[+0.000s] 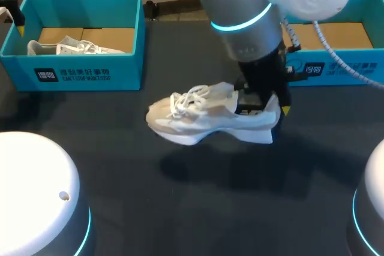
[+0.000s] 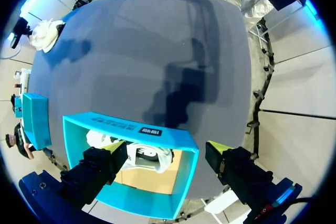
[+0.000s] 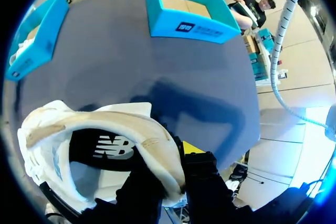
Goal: Take the shoe out of the shoebox, open the shoe tongue, remove and reinsert the insole, then place the shoe into the shoebox
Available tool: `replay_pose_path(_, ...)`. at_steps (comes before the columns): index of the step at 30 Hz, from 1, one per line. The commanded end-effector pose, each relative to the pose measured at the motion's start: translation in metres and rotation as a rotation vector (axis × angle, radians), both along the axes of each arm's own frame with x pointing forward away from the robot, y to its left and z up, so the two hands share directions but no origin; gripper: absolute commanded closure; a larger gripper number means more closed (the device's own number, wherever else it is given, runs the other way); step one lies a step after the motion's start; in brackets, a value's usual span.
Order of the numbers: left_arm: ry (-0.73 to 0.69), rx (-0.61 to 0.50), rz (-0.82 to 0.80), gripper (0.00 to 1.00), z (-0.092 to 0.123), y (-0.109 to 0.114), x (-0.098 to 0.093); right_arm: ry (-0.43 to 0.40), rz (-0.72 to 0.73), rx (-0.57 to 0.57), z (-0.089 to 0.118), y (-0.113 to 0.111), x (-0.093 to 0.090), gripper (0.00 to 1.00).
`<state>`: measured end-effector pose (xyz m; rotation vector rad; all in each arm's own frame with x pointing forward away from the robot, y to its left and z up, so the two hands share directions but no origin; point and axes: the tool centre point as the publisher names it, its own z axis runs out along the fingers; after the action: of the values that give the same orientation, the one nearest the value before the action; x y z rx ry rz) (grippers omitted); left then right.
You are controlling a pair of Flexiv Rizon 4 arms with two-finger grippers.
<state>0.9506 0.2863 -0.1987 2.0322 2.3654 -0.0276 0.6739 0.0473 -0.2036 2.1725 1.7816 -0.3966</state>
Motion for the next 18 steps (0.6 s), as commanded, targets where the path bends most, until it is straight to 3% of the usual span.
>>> replay_pose_path(1, -0.004, 0.002, 0.000, 0.00, 0.000, 0.000, -0.002, 0.003, 0.008, -0.020, -0.007, 0.007, -0.004, 1.00)
replay_pose_path(10, -0.004, 0.002, 0.000, 0.00, 0.000, 0.000, -0.002, 0.009, 0.030, -0.065, -0.036, 0.008, 0.005, 1.00)
replay_pose_path(18, -0.004, 0.002, 0.000, 0.00, 0.000, 0.000, -0.002, -0.005, 0.034, -0.114, -0.075, 0.009, 0.016, 1.00)
